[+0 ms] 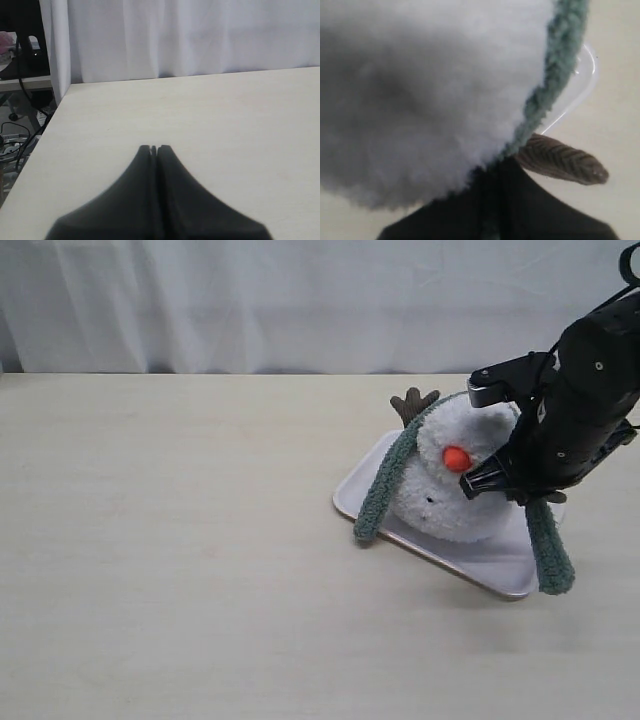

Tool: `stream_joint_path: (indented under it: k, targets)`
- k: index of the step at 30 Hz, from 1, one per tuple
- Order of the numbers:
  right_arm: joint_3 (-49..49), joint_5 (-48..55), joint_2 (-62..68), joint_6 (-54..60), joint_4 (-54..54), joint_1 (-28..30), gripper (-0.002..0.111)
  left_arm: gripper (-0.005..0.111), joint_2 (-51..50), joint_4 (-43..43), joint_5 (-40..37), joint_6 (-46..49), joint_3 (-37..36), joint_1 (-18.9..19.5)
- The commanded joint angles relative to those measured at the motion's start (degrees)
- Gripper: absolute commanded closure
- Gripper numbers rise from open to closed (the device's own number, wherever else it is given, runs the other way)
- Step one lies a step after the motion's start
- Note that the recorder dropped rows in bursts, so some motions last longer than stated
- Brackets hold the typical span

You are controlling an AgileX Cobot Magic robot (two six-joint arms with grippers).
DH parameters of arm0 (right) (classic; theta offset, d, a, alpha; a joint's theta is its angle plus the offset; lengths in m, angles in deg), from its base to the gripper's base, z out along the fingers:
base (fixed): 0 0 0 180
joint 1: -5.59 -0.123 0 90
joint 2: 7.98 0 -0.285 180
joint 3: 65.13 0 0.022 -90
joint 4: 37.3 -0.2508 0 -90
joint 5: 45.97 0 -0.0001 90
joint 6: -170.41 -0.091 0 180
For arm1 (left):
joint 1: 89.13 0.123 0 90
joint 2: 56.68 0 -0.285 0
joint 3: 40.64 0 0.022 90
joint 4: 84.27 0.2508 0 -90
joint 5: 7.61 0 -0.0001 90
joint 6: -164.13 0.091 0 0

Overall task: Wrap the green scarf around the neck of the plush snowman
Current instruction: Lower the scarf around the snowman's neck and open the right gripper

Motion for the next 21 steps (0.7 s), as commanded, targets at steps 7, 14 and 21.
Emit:
stream_joint_path:
  k: [7, 14, 21]
  targets:
    - [1.72, 6.88, -0.80, 6.18, -5.46, 0.29, 0.058, 0.107, 0.15, -0.22, 0.82, -0.35, -0.21, 0.01]
    - [2.41, 12.05, -6.04, 7.93, -6.53, 0.05, 0.058, 0.107, 0.15, -0.22, 0.82, -0.35, -0.21, 0.01]
    - [2.41, 11.72, -14.18, 8.91, -6.93, 0.05, 0.063, 0.107, 0.15, -0.22, 0.82, -0.35, -0.21, 0.01]
